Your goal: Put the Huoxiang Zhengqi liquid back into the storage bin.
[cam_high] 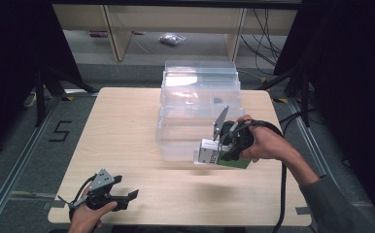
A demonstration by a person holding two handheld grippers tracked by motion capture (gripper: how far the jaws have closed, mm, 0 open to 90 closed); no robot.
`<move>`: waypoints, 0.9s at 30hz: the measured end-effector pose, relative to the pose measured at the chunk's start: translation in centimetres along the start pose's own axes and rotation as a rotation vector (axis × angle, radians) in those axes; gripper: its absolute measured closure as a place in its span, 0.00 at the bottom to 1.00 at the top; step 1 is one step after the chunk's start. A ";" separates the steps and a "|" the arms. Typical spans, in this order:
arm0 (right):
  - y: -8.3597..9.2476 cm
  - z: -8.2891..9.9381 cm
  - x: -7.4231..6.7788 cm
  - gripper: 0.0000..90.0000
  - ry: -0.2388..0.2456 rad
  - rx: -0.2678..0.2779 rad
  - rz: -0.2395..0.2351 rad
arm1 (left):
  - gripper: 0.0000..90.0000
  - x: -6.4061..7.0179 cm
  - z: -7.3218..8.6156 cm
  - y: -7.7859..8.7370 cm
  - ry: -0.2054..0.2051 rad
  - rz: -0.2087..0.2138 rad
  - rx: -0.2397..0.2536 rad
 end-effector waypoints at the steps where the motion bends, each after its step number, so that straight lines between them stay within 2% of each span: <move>1: 0.2 -0.1 0.4 0.72 0.020 0.004 0.000 | 0.17 0.0 0.0 0.0 -0.001 0.001 0.000; 5: 0.8 -0.3 1.3 0.72 0.006 0.000 0.011 | 0.17 0.0 0.0 0.0 -0.002 0.000 0.000; 6: 0.8 -0.4 1.7 0.72 0.033 0.011 0.012 | 0.17 0.0 0.0 0.0 -0.003 0.001 0.002; 7: 0.8 -0.4 1.7 0.72 0.033 0.011 0.012 | 0.17 0.0 0.0 0.0 -0.003 0.001 0.002; 9: 1.0 -0.3 2.3 0.72 -0.008 -0.012 0.027 | 0.17 0.0 0.0 0.0 -0.003 0.000 0.000; 11: 1.0 -0.3 2.5 0.72 0.003 -0.010 0.021 | 0.17 0.0 0.0 0.0 -0.002 0.001 0.000; 12: 0.9 -0.4 3.0 0.72 -0.014 -0.008 0.025 | 0.17 0.0 0.0 0.0 0.002 0.000 0.002; 13: 1.0 -0.4 3.4 0.72 0.002 -0.014 0.029 | 0.17 0.0 0.0 0.0 0.003 0.000 0.002; 15: 0.9 -0.4 3.5 0.72 -0.009 -0.013 0.033 | 0.17 0.0 0.0 0.0 0.003 -0.001 0.000; 17: 0.8 -0.6 4.4 0.72 0.016 -0.006 0.034 | 0.17 0.0 0.0 0.0 0.003 -0.001 -0.001; 20: 0.6 -0.7 4.9 0.72 0.007 -0.008 0.035 | 0.17 0.0 0.0 0.0 0.002 0.000 0.002; 21: 0.4 -0.7 5.4 0.72 0.015 -0.011 0.034 | 0.17 0.0 0.0 0.0 0.001 0.001 0.002; 22: 0.3 -0.8 5.8 0.72 0.042 -0.006 0.040 | 0.17 0.0 0.0 0.0 0.002 0.002 0.003; 23: 0.2 -0.7 5.8 0.72 0.014 -0.016 0.037 | 0.17 0.0 0.0 0.0 0.004 0.003 0.003; 25: -0.2 -0.8 6.4 0.72 0.039 -0.014 0.039 | 0.17 0.0 0.0 0.0 0.001 0.002 0.000; 27: -0.4 -0.8 6.6 0.72 0.038 -0.010 0.033 | 0.17 0.0 0.0 0.0 0.001 0.002 -0.001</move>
Point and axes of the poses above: each handheld gripper's, and its own axes: y roughly backward along the jaws, z roughly out of its underside, x roughly to its right, the point moved 9 cm from there along -y, roughly forward along the jaws, and after that the axes turned 8 degrees about z, right-handed, at the moved point
